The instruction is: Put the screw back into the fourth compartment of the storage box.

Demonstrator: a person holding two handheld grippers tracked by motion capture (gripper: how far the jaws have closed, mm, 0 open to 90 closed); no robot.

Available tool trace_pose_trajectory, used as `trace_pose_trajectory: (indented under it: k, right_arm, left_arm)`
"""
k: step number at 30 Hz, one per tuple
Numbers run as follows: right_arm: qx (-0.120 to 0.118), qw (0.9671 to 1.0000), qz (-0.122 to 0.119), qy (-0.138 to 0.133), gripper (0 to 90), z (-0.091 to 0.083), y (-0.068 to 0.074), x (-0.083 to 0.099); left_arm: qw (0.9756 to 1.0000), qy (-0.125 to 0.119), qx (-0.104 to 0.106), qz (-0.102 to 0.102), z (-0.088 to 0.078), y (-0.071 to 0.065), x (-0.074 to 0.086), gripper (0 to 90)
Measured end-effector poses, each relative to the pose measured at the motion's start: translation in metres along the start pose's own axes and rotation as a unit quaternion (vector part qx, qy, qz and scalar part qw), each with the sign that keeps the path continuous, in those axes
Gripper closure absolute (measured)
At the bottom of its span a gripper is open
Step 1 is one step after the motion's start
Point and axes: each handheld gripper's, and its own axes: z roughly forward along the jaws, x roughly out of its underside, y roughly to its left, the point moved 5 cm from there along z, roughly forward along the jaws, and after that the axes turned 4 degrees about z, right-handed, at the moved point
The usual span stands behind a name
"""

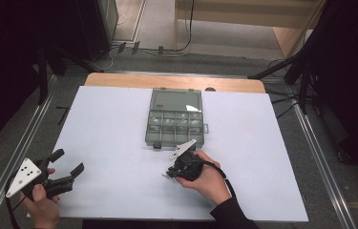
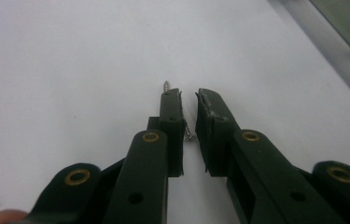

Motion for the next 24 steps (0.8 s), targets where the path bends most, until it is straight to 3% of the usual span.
trace_pose_trajectory:
  k: [7,12,17,19,24]
  right_arm:
    - [0.016,0.9997,-0.014,-0.007,87.9,0.003,0.001,0.003]
    - [0.019,0.9997,-0.010,-0.008,89.5,0.003,0.001,0.003]
    - [0.016,0.9998,0.000,-0.008,89.5,0.002,0.000,0.002]
    - [0.010,0.9997,0.014,-0.019,89.4,-0.002,-0.002,0.001]
    - [0.012,0.9992,0.023,-0.032,89.5,-0.010,-0.007,-0.001]
  left_arm:
    - [1.0000,0.002,0.001,-0.001,0.001,-0.001,0.001,12.7]
    - [1.0000,0.006,0.000,0.003,0.002,-0.002,0.001,12.7]
    - [1.0000,0.008,0.000,0.004,0.003,-0.003,0.001,12.7]
    - [0.9999,0.010,0.000,0.004,0.003,-0.002,0.002,12.7]
    - [0.9999,0.009,0.000,0.006,0.002,-0.002,0.001,12.7]
